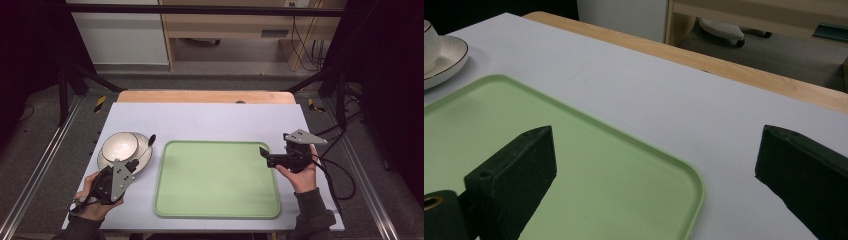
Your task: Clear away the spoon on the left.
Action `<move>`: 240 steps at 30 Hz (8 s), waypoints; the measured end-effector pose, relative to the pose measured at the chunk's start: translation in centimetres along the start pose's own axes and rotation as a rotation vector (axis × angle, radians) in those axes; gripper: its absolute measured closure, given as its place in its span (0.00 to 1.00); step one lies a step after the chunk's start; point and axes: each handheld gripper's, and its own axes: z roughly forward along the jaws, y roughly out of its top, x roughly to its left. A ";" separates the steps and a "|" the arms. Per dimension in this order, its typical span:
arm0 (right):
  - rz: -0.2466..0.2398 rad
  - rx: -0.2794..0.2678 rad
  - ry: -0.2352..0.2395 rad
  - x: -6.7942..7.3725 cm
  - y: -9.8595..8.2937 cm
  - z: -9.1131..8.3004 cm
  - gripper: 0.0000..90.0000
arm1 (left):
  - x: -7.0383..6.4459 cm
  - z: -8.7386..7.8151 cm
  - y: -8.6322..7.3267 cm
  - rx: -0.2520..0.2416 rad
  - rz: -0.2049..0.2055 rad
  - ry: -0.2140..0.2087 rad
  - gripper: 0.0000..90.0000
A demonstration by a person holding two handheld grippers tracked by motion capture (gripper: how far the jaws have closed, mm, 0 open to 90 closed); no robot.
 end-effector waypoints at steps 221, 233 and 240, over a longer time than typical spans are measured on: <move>-0.005 -0.002 0.026 0.1 0.2 -0.3 0.02 | -5.0 6.7 1.3 0.111 0.014 -0.357 0.16; -0.004 -0.006 0.022 -0.1 0.2 -0.5 0.02 | -2.2 5.5 0.4 -0.045 -0.228 -0.280 0.17; -0.004 -0.007 0.017 -0.2 0.2 -0.6 0.02 | -1.1 4.9 -0.6 -0.085 -0.341 -0.260 0.17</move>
